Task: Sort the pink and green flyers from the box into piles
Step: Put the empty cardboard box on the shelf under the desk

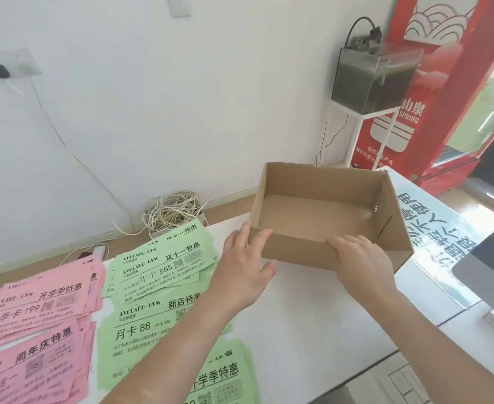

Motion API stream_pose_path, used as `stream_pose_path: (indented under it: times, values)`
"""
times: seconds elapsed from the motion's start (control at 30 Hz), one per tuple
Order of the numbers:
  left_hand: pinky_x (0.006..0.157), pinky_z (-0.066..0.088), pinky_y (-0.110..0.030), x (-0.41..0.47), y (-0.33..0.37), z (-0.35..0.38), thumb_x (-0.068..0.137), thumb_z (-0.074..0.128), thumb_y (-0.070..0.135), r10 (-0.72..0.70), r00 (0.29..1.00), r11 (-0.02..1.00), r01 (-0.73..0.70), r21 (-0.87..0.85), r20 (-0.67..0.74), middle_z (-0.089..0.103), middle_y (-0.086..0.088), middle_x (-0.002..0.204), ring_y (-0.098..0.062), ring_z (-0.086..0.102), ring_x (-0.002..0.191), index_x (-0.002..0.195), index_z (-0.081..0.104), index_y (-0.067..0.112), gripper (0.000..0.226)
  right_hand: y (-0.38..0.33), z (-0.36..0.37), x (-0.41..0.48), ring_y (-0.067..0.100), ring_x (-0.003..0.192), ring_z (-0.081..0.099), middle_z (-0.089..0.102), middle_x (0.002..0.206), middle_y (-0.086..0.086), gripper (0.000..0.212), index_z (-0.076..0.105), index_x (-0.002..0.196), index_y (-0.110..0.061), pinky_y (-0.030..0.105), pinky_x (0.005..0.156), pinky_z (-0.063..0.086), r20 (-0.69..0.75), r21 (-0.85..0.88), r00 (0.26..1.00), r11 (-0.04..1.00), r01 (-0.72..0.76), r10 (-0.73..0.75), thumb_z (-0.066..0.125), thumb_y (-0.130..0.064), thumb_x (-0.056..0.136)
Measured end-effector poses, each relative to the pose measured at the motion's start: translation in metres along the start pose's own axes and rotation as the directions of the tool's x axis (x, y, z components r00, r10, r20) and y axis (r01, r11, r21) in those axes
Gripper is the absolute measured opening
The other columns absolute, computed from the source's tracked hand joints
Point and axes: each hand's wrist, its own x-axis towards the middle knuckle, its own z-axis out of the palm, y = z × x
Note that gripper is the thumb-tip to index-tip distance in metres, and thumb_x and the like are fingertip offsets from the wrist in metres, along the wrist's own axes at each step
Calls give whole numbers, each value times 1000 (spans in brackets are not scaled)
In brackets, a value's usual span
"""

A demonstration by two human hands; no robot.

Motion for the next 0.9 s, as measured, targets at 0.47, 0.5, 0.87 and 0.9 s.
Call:
stream_pose_path:
  times: [0.47, 0.5, 0.87, 0.9]
  values:
    - [103, 40, -42, 27, -10, 12, 85, 67, 31, -319, 898, 895, 181, -407, -304, 35, 5, 143, -20, 40, 132, 133, 35, 20, 59, 53, -18, -26, 40, 118, 48, -5, 161, 6, 70, 7, 153, -25, 39, 83, 42, 258, 389, 889, 801, -454, 378, 43, -11, 95]
    - [105, 39, -44, 21, -3, 14, 83, 68, 39, -377, 891, 859, 234, -455, -253, 34, 7, 147, -19, 44, 131, 140, 26, 26, 72, 49, -17, -28, 40, 103, 54, -9, 161, 3, 72, 4, 153, -25, 37, 74, 43, 254, 425, 882, 773, -471, 398, 40, -8, 94]
    - [69, 47, -33, -32, 42, 13, 82, 51, 10, -322, 946, 830, 264, -492, -35, 62, -23, 111, -17, 50, 59, 146, 7, 42, 84, 0, -36, -82, 15, 98, 59, 42, 137, -6, 71, 21, 140, -41, 40, 72, 58, 215, 876, 803, 254, -410, 556, 52, -9, 85]
    - [65, 41, -31, -40, 40, 1, 83, 49, 7, -292, 951, 850, 212, -482, -97, 57, -26, 119, -18, 47, 59, 146, 8, 42, 83, -8, -42, -93, 13, 98, 59, 46, 128, -11, 68, 23, 139, -41, 36, 68, 58, 212, 908, 793, 184, -375, 571, 53, -8, 87]
